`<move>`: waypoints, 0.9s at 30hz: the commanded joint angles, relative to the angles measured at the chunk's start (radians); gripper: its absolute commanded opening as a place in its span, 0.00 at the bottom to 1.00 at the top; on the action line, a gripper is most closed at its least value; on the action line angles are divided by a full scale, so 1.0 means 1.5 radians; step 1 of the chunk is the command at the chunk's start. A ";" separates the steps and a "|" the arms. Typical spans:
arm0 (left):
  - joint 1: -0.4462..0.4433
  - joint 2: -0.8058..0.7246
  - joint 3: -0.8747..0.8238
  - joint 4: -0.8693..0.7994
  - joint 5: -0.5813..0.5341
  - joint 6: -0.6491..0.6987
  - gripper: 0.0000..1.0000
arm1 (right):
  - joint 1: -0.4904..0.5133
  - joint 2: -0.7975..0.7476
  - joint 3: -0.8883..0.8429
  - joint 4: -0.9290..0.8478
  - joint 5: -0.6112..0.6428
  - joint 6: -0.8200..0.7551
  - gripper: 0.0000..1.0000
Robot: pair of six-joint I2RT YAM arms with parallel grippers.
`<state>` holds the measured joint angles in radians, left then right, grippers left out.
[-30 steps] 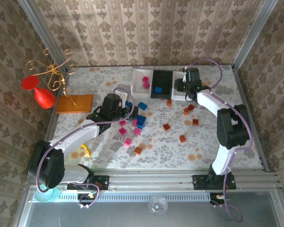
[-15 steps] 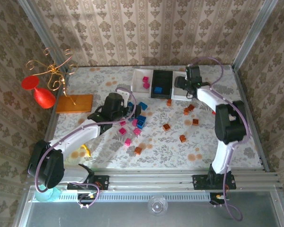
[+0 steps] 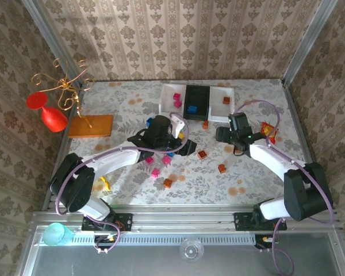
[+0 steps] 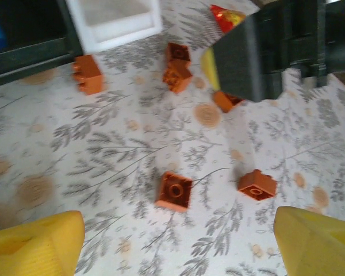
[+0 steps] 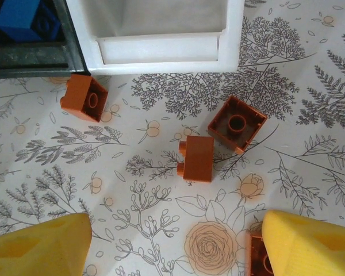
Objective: Sort the legos into containers by color
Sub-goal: Pick up the lego from the middle-right of the table.
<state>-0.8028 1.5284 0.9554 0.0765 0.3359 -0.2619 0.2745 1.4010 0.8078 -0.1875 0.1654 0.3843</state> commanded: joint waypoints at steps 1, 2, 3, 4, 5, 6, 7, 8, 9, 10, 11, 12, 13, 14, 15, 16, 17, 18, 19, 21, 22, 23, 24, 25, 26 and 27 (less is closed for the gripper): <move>0.000 0.015 0.024 0.030 0.010 -0.029 0.85 | 0.004 0.046 0.006 0.002 0.054 0.016 0.74; -0.003 0.019 0.023 0.034 0.004 -0.032 0.85 | 0.003 0.058 0.011 0.006 0.059 0.013 0.71; -0.008 0.024 0.018 0.042 -0.008 -0.032 0.85 | 0.002 0.074 0.020 0.006 0.059 0.011 0.68; -0.013 0.026 0.012 0.047 -0.018 -0.033 0.85 | 0.000 0.089 0.029 0.008 0.057 0.009 0.65; -0.016 0.028 0.002 0.062 -0.025 -0.031 0.85 | -0.001 0.103 0.035 0.011 0.060 0.009 0.63; -0.021 0.029 -0.011 0.082 -0.036 -0.030 0.85 | -0.004 0.119 0.042 0.014 0.060 0.012 0.62; -0.024 0.030 -0.023 0.099 -0.046 -0.031 0.85 | -0.007 0.133 0.048 0.018 0.060 0.015 0.61; -0.026 0.030 -0.031 0.112 -0.051 -0.031 0.85 | -0.010 0.143 0.051 0.026 0.059 0.019 0.59; -0.026 0.031 -0.039 0.123 -0.055 -0.034 0.85 | -0.014 0.154 0.054 0.036 0.049 0.020 0.58; -0.027 0.030 -0.043 0.128 -0.056 -0.034 0.85 | -0.017 0.163 0.059 0.045 0.040 0.018 0.57; -0.028 0.030 -0.047 0.130 -0.058 -0.032 0.85 | -0.018 0.168 0.065 0.049 0.039 0.015 0.56; -0.028 0.028 -0.049 0.131 -0.060 -0.029 0.85 | -0.018 0.178 0.076 0.048 0.038 0.011 0.55; -0.029 0.025 -0.052 0.130 -0.064 -0.026 0.85 | -0.019 0.192 0.089 0.040 0.034 0.009 0.53; -0.029 0.020 -0.055 0.128 -0.069 -0.025 0.85 | -0.019 0.203 0.099 0.035 0.034 0.009 0.52; -0.030 0.014 -0.059 0.125 -0.074 -0.024 0.85 | -0.019 0.216 0.107 0.033 0.035 0.010 0.50; -0.030 0.007 -0.067 0.127 -0.078 -0.023 0.86 | -0.019 0.227 0.112 0.033 0.032 0.011 0.49; -0.029 0.002 -0.072 0.129 -0.081 -0.022 0.85 | -0.019 0.233 0.119 0.032 0.030 0.010 0.48; -0.030 -0.005 -0.077 0.128 -0.086 -0.021 0.86 | -0.019 0.240 0.128 0.027 0.029 0.007 0.46; -0.030 -0.012 -0.080 0.124 -0.091 -0.020 0.86 | -0.019 0.244 0.134 0.027 0.028 0.005 0.45; -0.030 -0.021 -0.084 0.119 -0.098 -0.018 0.85 | -0.019 0.252 0.150 0.018 0.037 0.004 0.44; -0.029 -0.026 -0.085 0.115 -0.104 -0.018 0.86 | -0.019 0.258 0.162 0.005 0.040 0.004 0.44; -0.029 -0.030 -0.087 0.113 -0.108 -0.017 0.86 | -0.019 0.263 0.169 -0.004 0.043 0.004 0.43; -0.030 -0.036 -0.090 0.112 -0.114 -0.015 0.86 | -0.019 0.267 0.173 -0.008 0.044 0.004 0.43; -0.030 -0.040 -0.093 0.111 -0.122 -0.011 0.86 | -0.019 0.272 0.174 -0.009 0.047 0.004 0.43; -0.029 -0.045 -0.095 0.109 -0.129 -0.008 0.86 | -0.020 0.276 0.178 -0.016 0.052 0.006 0.43; -0.030 -0.049 -0.096 0.105 -0.137 -0.003 0.86 | -0.019 0.282 0.185 -0.023 0.052 0.006 0.43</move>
<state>-0.8440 1.4963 0.8265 0.2375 0.1772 -0.2920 0.2466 1.7992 1.0554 -0.1680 0.2111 0.3931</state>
